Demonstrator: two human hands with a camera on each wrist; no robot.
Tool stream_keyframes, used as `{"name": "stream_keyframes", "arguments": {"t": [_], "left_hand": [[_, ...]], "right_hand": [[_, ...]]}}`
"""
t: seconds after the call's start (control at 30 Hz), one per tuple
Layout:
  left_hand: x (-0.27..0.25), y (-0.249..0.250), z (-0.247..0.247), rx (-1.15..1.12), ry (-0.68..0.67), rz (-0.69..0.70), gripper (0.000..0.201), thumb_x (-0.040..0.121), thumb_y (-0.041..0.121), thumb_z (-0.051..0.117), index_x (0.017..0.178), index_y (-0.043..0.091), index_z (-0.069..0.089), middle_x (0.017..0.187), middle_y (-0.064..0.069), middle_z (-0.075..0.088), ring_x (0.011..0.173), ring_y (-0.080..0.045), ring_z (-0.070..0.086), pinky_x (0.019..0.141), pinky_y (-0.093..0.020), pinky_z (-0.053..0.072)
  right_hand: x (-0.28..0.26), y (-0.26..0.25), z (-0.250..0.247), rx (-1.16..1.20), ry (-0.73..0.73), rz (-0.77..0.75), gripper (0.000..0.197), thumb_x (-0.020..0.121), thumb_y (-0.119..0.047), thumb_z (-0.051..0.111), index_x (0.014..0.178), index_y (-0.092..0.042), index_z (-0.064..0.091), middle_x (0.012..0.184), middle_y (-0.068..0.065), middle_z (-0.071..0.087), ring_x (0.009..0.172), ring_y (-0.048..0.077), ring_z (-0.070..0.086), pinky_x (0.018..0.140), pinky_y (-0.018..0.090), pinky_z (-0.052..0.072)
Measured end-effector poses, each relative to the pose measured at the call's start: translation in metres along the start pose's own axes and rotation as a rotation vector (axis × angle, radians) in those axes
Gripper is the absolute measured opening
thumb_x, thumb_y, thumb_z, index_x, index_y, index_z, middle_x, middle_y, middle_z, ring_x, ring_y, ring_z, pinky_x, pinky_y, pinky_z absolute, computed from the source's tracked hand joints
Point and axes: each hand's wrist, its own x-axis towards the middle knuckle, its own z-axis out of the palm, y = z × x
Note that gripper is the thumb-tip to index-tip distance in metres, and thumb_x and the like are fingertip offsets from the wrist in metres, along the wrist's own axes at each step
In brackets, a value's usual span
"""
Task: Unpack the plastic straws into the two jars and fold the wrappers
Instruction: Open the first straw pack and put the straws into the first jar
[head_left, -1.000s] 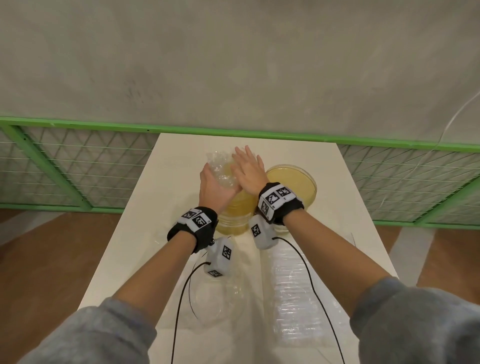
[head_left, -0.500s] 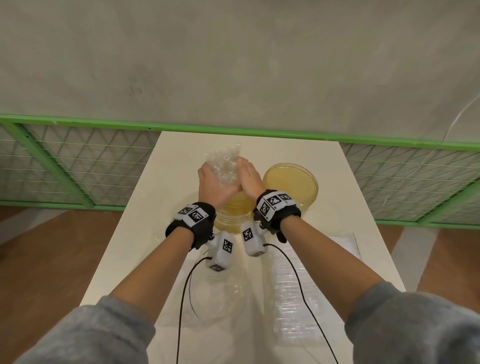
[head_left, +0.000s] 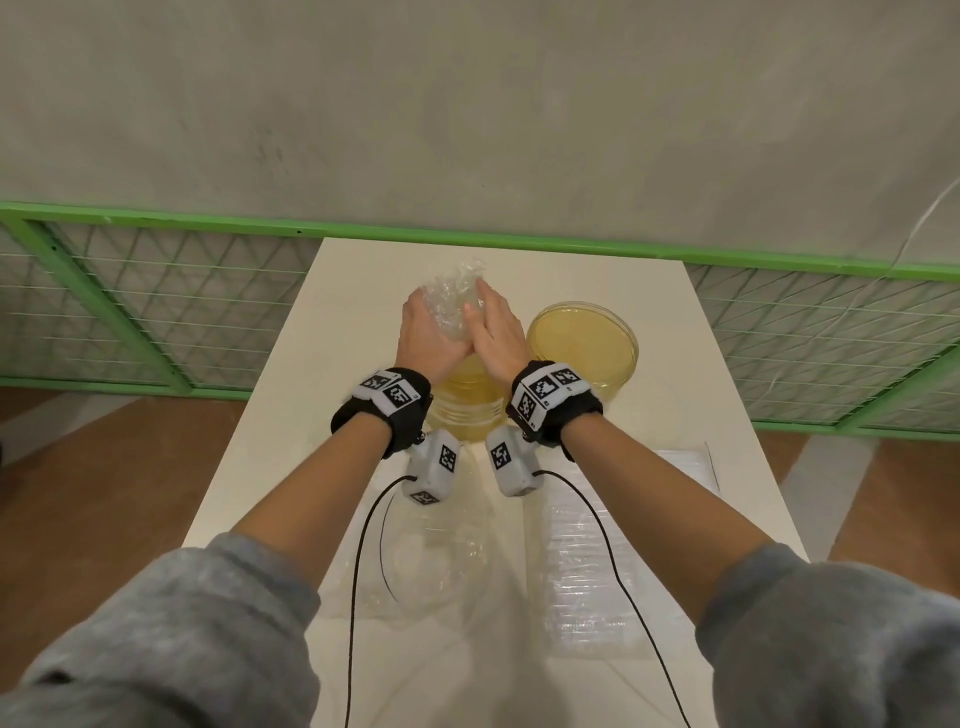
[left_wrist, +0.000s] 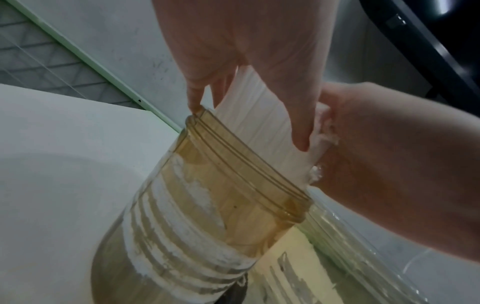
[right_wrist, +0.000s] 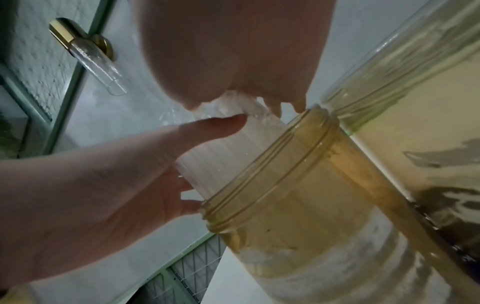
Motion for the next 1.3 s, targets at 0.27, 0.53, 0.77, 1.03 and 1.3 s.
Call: {"name": "stream_keyframes", "arguments": {"t": [0.27, 0.53, 0.77, 1.03, 1.3], "left_hand": [[-0.007, -0.001, 0.005, -0.110, -0.095, 0.052, 0.097, 0.074, 0.020, 0.077, 0.146, 0.012, 0.012, 0.145, -0.008, 0.038, 0.130, -0.020, 0.041, 0.100, -0.025, 0.034], [-0.009, -0.001, 0.004, -0.169, -0.056, 0.036, 0.115, 0.065, 0.024, 0.084, 0.147, 0.018, 0.004, 0.154, -0.007, 0.011, 0.140, -0.018, 0.018, 0.109, -0.028, 0.022], [-0.025, -0.002, -0.006, -0.163, -0.031, 0.068, 0.120, 0.066, 0.031, 0.082, 0.148, 0.018, -0.004, 0.156, -0.005, 0.003, 0.143, -0.016, 0.010, 0.112, -0.030, 0.016], [-0.088, -0.085, -0.034, 0.173, 0.086, -0.002, 0.029, 0.084, 0.018, 0.065, 0.112, 0.012, 0.060, 0.122, -0.014, 0.049, 0.120, -0.030, 0.046, 0.101, -0.030, 0.033], [-0.134, -0.137, -0.010, 0.635, -0.394, -0.463, 0.071, 0.090, 0.048, 0.050, 0.147, 0.024, 0.015, 0.156, -0.010, 0.006, 0.140, -0.039, 0.015, 0.113, -0.050, 0.020]], "right_hand": [[-0.004, -0.007, 0.004, 0.135, 0.084, 0.113, 0.055, 0.101, -0.039, 0.026, 0.150, -0.020, 0.010, 0.157, 0.003, 0.017, 0.145, 0.019, 0.014, 0.119, 0.046, 0.004], [-0.010, 0.001, -0.006, 0.157, 0.198, 0.061, 0.061, 0.099, -0.043, 0.030, 0.150, -0.020, 0.007, 0.158, 0.008, 0.012, 0.145, 0.020, 0.011, 0.118, 0.039, 0.013], [-0.035, -0.004, -0.008, 0.144, 0.219, 0.041, 0.060, 0.099, -0.040, 0.033, 0.150, -0.022, 0.007, 0.158, 0.007, 0.010, 0.145, 0.019, 0.009, 0.119, 0.039, 0.011], [-0.148, 0.010, 0.032, 0.276, 0.089, 0.080, 0.015, 0.090, 0.001, 0.049, 0.089, -0.009, 0.060, 0.078, -0.006, 0.056, 0.074, 0.010, 0.054, 0.075, 0.027, 0.050], [-0.186, 0.044, 0.098, 0.164, -0.412, 0.591, 0.021, 0.089, -0.014, 0.051, 0.078, 0.000, 0.063, 0.078, 0.017, 0.066, 0.057, 0.018, 0.060, 0.071, 0.031, 0.057]]}}
